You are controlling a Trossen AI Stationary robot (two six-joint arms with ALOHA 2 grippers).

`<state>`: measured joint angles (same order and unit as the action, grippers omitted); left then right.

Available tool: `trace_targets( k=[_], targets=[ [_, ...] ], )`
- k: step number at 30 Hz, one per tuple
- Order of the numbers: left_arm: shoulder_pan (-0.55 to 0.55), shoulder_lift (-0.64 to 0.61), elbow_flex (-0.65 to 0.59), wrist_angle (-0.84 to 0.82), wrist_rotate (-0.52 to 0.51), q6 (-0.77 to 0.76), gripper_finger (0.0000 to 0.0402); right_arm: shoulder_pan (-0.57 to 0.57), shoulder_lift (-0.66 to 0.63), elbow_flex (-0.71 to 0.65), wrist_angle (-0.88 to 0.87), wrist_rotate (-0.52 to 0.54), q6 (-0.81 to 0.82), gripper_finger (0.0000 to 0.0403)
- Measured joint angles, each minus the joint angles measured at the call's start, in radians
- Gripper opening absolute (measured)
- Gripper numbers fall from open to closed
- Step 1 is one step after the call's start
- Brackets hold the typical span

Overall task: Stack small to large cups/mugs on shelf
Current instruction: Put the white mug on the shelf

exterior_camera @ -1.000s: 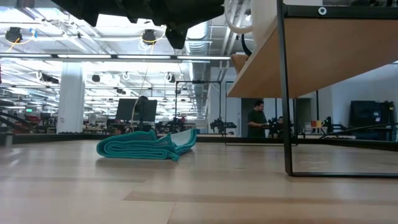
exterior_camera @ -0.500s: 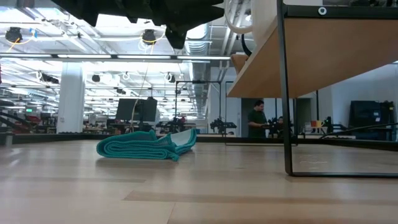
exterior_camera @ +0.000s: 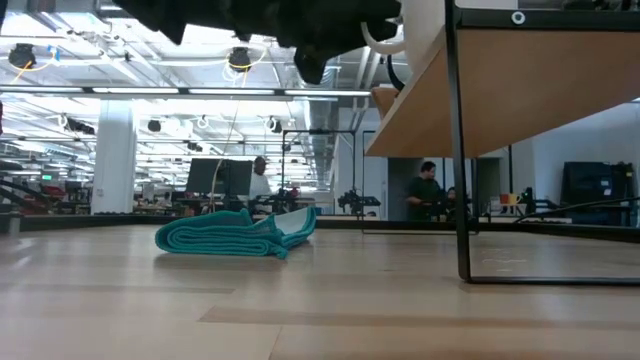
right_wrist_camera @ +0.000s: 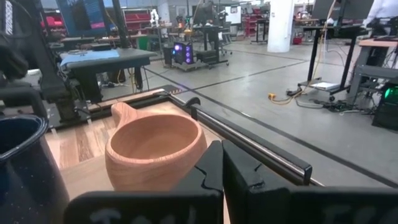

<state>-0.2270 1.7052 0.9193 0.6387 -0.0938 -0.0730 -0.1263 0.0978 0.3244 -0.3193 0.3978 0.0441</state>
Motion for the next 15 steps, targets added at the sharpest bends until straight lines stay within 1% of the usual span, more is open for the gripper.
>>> trace_targets(
  k=[4,8,10,15],
  targets=[
    [0.002,-0.001,0.031,-0.045,-0.035,0.000,0.0108,0.000,0.000,0.000,-0.003,0.000,-0.001,0.0017],
    [0.003,-0.002,0.061,-0.052,-0.023,-0.003,0.0108,0.000,0.000,0.000,-0.009,0.000,-0.015,0.0018],
    [0.003,-0.002,0.064,-0.070,-0.023,-0.011,0.0108,0.000,0.000,0.000,-0.011,0.000,-0.018,0.0020],
    [0.002,-0.001,0.066,-0.051,-0.023,-0.019,0.0108,0.000,0.000,0.000,-0.015,0.000,-0.019,0.0018]
  ],
)
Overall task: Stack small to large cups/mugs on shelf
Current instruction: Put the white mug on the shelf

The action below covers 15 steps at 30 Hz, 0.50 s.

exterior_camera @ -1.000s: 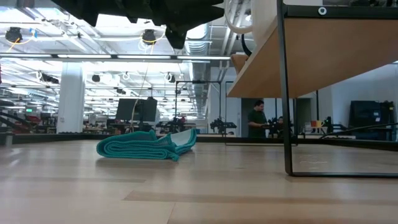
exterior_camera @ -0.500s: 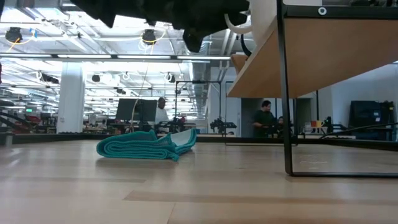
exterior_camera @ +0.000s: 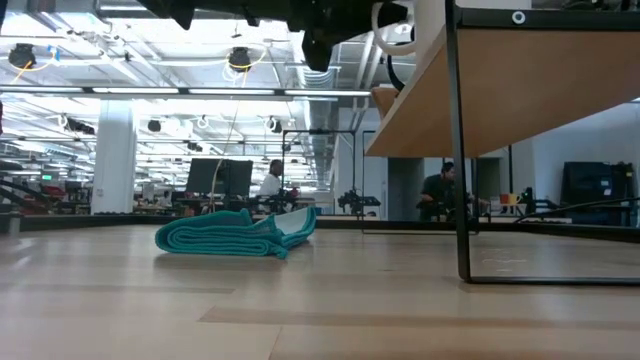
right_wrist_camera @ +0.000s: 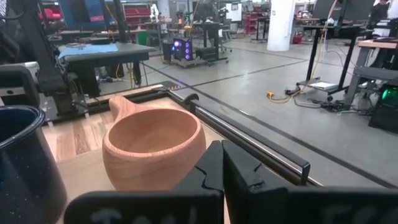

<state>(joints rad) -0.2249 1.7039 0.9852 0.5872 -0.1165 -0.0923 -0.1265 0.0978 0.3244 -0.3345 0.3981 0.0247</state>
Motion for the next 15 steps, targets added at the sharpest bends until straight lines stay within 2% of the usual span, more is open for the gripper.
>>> trace_targets(
  k=[9,15],
  targets=[
    [0.000,0.000,0.000,0.002,0.006,-0.010,0.0108,0.000,0.000,0.000,-0.009,0.000,0.000,0.0020],
    [-0.001,0.000,0.000,-0.002,0.058,-0.002,0.0108,0.000,0.000,0.000,-0.009,0.000,0.000,0.0016]
  ],
)
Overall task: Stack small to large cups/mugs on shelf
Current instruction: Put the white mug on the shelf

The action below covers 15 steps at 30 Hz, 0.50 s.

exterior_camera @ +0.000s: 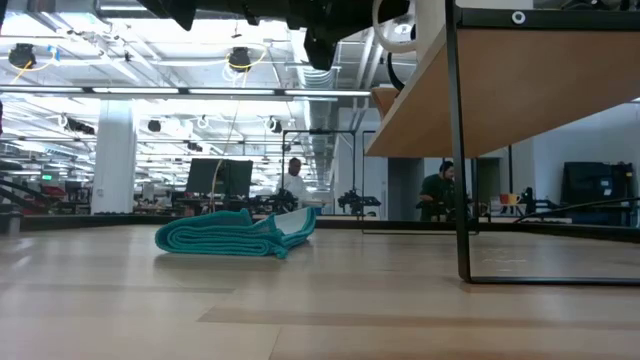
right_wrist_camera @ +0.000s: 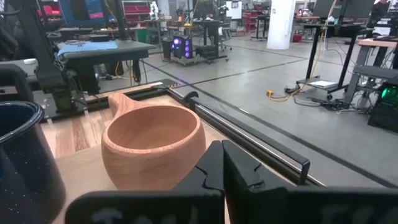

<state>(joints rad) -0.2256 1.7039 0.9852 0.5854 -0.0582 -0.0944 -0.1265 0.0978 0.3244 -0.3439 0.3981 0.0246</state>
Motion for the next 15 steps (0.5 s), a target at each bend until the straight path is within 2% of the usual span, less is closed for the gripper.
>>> trace_targets(
  k=[15],
  targets=[
    [0.000,0.000,0.000,0.008,-0.007,-0.008,0.0107,0.000,0.000,0.000,0.000,0.000,0.000,0.0019]
  ],
)
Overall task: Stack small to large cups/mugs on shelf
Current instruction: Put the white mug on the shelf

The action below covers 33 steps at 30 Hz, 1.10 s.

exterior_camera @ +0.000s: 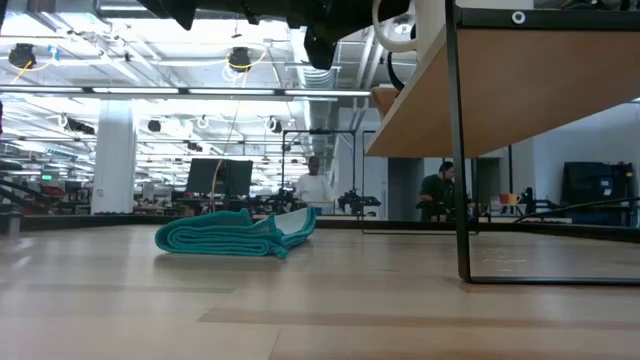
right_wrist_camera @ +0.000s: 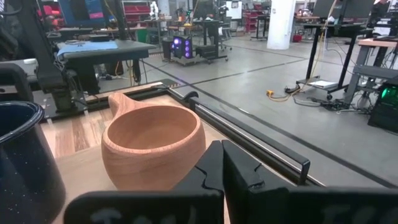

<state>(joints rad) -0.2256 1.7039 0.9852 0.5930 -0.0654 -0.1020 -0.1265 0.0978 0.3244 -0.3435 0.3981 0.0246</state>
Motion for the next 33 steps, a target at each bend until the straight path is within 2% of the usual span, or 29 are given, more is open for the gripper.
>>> trace_targets(
  k=[16,33],
  targets=[
    [0.000,0.000,0.002,-0.002,-0.011,-0.008,0.0107,0.000,0.000,0.000,0.000,0.000,-0.006,0.0019],
    [0.003,0.130,0.150,-0.077,0.008,0.011,0.0107,0.000,0.002,-0.002,0.001,0.000,-0.006,0.0017]
  ],
)
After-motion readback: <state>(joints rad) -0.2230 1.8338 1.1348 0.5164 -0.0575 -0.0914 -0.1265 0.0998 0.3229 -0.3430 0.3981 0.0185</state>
